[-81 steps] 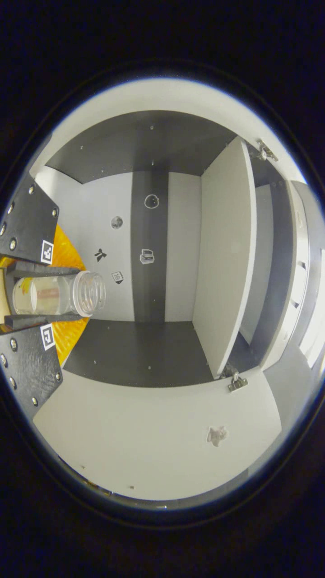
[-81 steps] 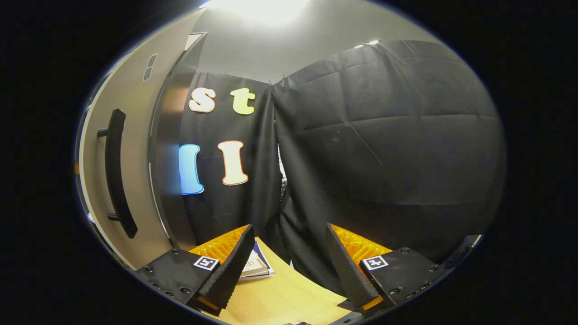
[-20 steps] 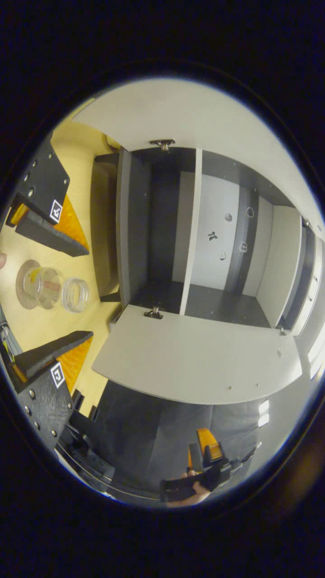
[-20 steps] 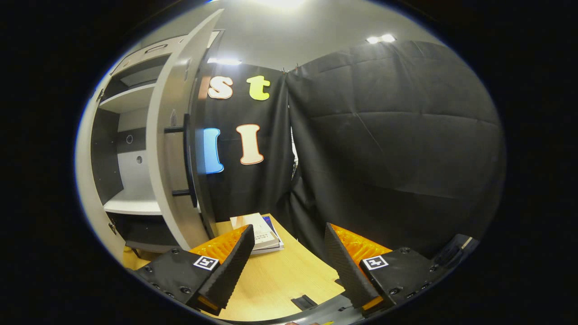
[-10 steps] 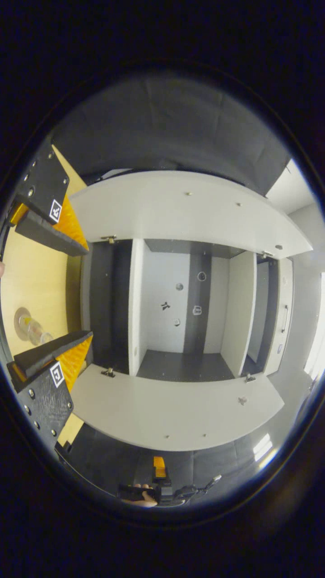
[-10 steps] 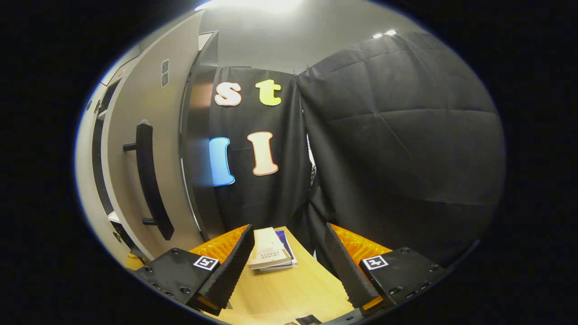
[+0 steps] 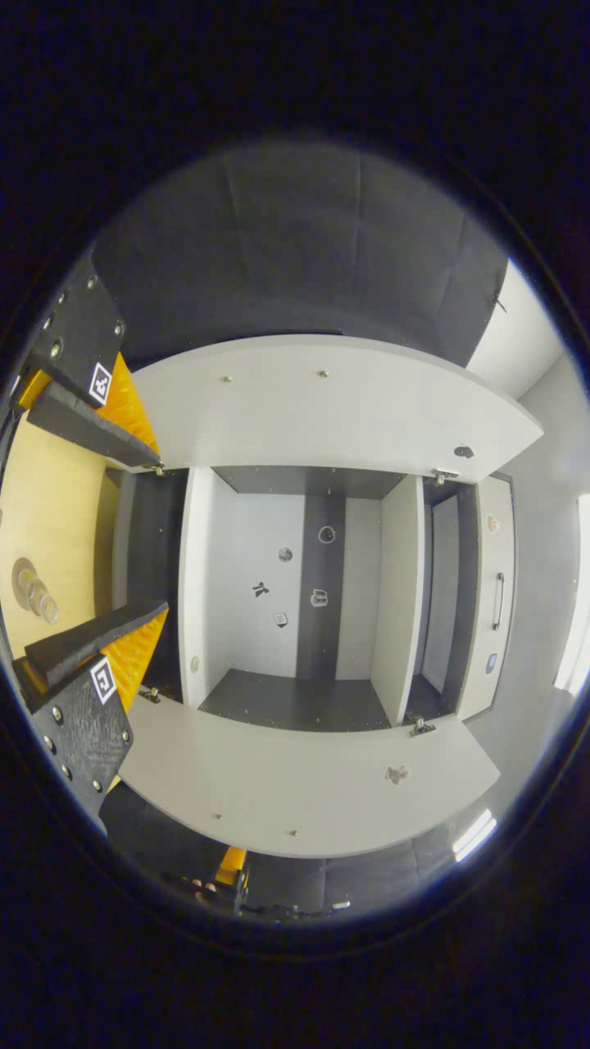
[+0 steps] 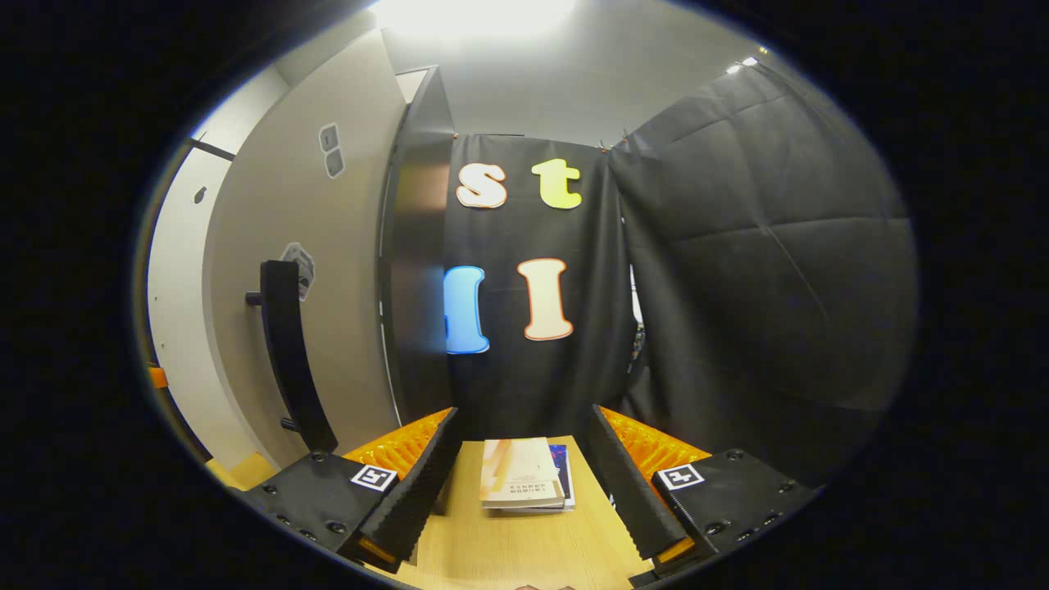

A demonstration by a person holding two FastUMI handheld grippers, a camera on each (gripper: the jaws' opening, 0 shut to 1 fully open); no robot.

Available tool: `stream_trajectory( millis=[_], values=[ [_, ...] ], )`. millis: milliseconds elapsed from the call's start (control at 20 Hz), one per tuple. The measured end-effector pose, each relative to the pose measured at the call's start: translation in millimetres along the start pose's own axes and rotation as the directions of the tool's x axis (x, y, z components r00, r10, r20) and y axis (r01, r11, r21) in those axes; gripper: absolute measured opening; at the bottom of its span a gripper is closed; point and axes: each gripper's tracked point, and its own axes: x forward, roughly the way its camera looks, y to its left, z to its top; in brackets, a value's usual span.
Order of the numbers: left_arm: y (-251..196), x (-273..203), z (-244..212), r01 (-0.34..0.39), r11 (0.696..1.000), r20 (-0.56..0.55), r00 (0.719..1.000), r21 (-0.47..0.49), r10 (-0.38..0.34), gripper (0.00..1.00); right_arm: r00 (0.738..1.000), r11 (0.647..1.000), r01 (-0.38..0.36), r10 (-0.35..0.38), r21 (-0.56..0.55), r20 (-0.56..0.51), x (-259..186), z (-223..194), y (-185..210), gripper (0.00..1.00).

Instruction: Grasp the bottle in the cabinet with the left hand and place it on the coaster, then close the right door with the right hand and the left door with the left hand.

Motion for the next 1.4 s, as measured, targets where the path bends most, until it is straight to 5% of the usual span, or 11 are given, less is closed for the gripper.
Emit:
stream_trajectory(
  millis=[300, 550, 650, 700, 750, 900, 1250, 1300, 1400],
  values=[
    [0, 13, 15, 0.002, 1.0, -0.043, 0.999, 0.01, -0.001, 1.0, 0.996, 0.996, -0.089, 0.089, 0.003, 0.028, 9, 24, 26, 0.99],
    [2, 28, 20, 0.057, 0.998, -0.032, 0.998, 0.007, -0.057, 1.0, 0.996, 0.995, -0.093, 0.092, -0.036, -0.005, 11, 26, 55, 0.99],
    [3, 34, 18, 0.09, 0.996, -0.029, 0.996, -0.001, -0.09, 0.89, 0.994, 0.994, -0.105, 0.105, -0.021, -0.007, 8, 29, 67, 0.96],
    [6, 37, 16, 0.097, 0.995, -0.035, 0.995, -0.004, -0.098, 1.0, 0.995, 0.994, -0.096, 0.096, -0.042, -0.012, 6, 28, 69, 1.0],
    [12, 39, 13, 0.095, 0.995, -0.041, 0.995, -0.011, -0.095, 1.0, 0.996, 0.994, -0.084, 0.083, -0.068, -0.019, 4, 27, 67, 0.92],
    [30, 43, 14, 0.094, 0.995, -0.038, 0.995, -0.045, -0.095, 0.95, 0.998, 0.995, -0.052, 0.049, -0.081, -0.034, -1, 27, 75, 0.91],
    [74, 36, 5, 0.055, 0.998, -0.032, 0.998, -0.04, -0.057, 1.0, 0.996, 0.994, -0.082, 0.079, -0.071, -0.045, -7, 26, 133, 0.95],
    [77, 33, 3, 0.061, 0.997, -0.034, 0.997, -0.044, -0.063, 0.89, 0.996, 0.993, -0.087, 0.084, -0.082, -0.043, -6, 28, 142, 0.94],
    [85, 28, 0, 0.062, 0.997, -0.034, 0.997, -0.049, -0.063, 0.89, 0.995, 0.991, -0.094, 0.09, -0.098, -0.038, -4, 28, 160, 0.95]
  ],
)
